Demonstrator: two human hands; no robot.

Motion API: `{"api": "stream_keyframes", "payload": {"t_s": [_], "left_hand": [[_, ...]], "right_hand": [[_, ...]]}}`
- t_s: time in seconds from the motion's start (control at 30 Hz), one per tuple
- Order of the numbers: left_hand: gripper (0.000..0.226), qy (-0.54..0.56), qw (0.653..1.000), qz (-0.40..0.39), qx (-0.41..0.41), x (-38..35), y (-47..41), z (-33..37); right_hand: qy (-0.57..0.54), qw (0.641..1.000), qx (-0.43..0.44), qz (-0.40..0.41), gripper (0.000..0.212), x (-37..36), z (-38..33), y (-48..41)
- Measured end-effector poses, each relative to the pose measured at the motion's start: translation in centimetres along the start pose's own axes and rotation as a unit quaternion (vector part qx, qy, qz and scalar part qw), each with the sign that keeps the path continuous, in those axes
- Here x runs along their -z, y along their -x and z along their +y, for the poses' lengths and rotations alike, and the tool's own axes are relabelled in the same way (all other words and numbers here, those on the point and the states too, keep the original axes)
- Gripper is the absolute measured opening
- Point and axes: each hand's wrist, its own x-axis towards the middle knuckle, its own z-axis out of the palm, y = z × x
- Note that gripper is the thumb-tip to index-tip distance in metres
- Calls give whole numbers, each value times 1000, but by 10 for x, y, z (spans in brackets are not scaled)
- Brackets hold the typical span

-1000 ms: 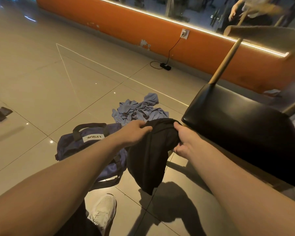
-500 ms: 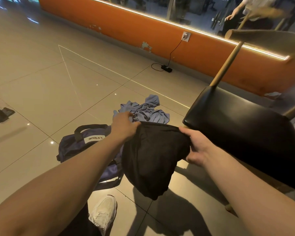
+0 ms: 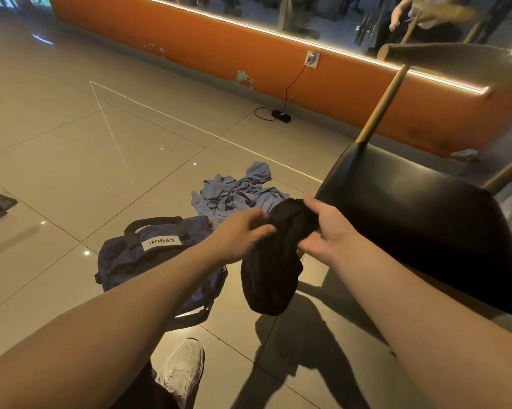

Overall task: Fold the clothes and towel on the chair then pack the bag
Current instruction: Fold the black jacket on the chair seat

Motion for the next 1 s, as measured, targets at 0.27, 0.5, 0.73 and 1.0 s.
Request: {"api": "stream_keyframes", "payload": {"t_s": [0.27, 0.5, 0.73, 1.0], "left_hand": [[47, 183, 975, 69, 103, 16, -7, 8], [40, 472, 852, 97, 206, 26, -15, 10], [27, 533, 805, 57, 254, 28, -17, 12], [38, 520, 811, 9, 268, 26, -15, 13]], "right_hand": [[137, 989, 51, 19, 35, 23, -2, -14], [260, 958, 91, 83, 81, 47, 6, -20], [553, 811, 140, 131, 80, 48, 13, -17], [484, 830, 275, -21, 16, 15, 21, -3]]}}
